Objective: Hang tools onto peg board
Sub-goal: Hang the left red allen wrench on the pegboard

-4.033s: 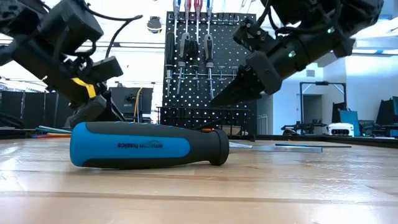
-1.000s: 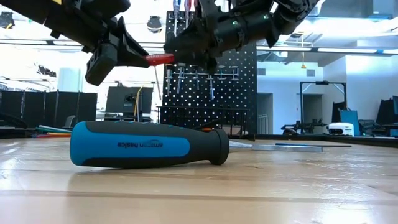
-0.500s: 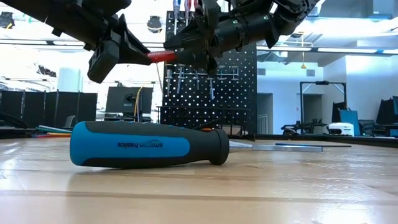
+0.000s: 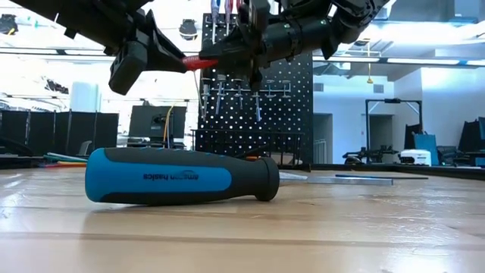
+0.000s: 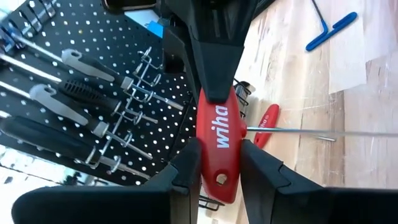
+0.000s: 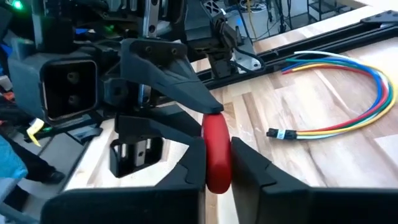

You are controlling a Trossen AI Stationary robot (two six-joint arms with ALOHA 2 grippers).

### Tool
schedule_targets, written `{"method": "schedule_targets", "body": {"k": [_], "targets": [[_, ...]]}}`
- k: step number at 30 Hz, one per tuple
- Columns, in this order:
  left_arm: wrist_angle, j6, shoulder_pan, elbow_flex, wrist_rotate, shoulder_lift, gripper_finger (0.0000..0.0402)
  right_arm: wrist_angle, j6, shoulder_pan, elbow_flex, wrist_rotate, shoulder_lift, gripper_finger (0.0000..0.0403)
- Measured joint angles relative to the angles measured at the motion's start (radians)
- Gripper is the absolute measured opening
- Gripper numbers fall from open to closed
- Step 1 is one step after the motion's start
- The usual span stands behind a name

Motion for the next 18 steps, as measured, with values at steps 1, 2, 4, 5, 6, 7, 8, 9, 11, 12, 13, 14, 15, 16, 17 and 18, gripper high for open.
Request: {"method": "schedule_targets", "body": {"k": [1, 2, 4, 5, 6, 7, 8, 9, 11, 12, 13, 14, 15, 16, 17, 18], "targets": [[0.001, -0.013, 0.003, 0.0, 0.001, 0.0, 0.0074, 0.0, -0.02, 0.0, 0.0, 0.009, 0.0, 0.0039], [0.004, -0.021, 0.007, 0.0, 0.002, 0.0, 0.0083, -0.002, -0.031, 0.0, 0.0, 0.023, -0.001, 0.0039], [-0.002, -0.069, 0.017, 0.0, -0.002, 0.0, 0.0118, -0.028, -0.065, 0.004, 0.0, 0.06, -0.026, 0.0039], [-0.017, -0.097, 0.02, 0.0, -0.016, 0.0, 0.0137, -0.048, -0.087, 0.009, -0.001, 0.082, -0.05, 0.0039], [-0.042, -0.124, 0.021, -0.001, -0.034, 0.0, 0.0156, -0.064, -0.115, 0.016, -0.001, 0.119, -0.077, 0.0039], [-0.069, -0.149, 0.021, -0.001, -0.053, 0.0, 0.0173, -0.076, -0.145, 0.025, -0.003, 0.167, -0.111, 0.0039], [-0.102, -0.176, 0.022, -0.001, -0.068, 0.0, 0.019, -0.086, -0.178, 0.036, -0.014, 0.222, -0.149, 0.0039], [-0.143, -0.213, 0.021, -0.001, -0.078, 0.0, 0.0204, -0.097, -0.21, 0.049, -0.029, 0.283, -0.184, 0.0039], [-0.225, -0.307, 0.021, -0.001, -0.08, 0.0, 0.0225, -0.086, -0.288, 0.077, -0.076, 0.424, -0.264, 0.0039], [-0.268, -0.361, 0.021, -0.002, -0.079, 0.0, 0.0232, -0.066, -0.337, 0.093, -0.106, 0.504, -0.302, 0.0039], [-0.31, -0.414, 0.021, -0.002, -0.078, 0.0, 0.0236, -0.018, -0.391, 0.107, -0.141, 0.591, -0.343, 0.0039], [-0.347, -0.461, 0.021, -0.002, -0.073, 0.0, 0.0238, 0.058, -0.451, 0.117, -0.184, 0.667, -0.386, 0.0039], [-0.382, -0.499, 0.021, -0.002, -0.065, 0.0, 0.0239, 0.144, -0.509, 0.122, -0.229, 0.721, -0.426, 0.0039], [-0.405, -0.533, 0.021, -0.002, -0.055, 0.0, 0.0239, 0.256, -0.555, 0.122, -0.279, 0.744, -0.459, 0.0039], [-0.423, -0.557, 0.021, -0.002, -0.053, 0.0, 0.0239, 0.378, -0.586, 0.114, -0.33, 0.746, -0.486, 0.0039], [-0.431, -0.568, 0.021, -0.002, -0.053, 0.0, 0.0239, 0.481, -0.606, 0.102, -0.379, 0.742, -0.501, 0.0039]]}}
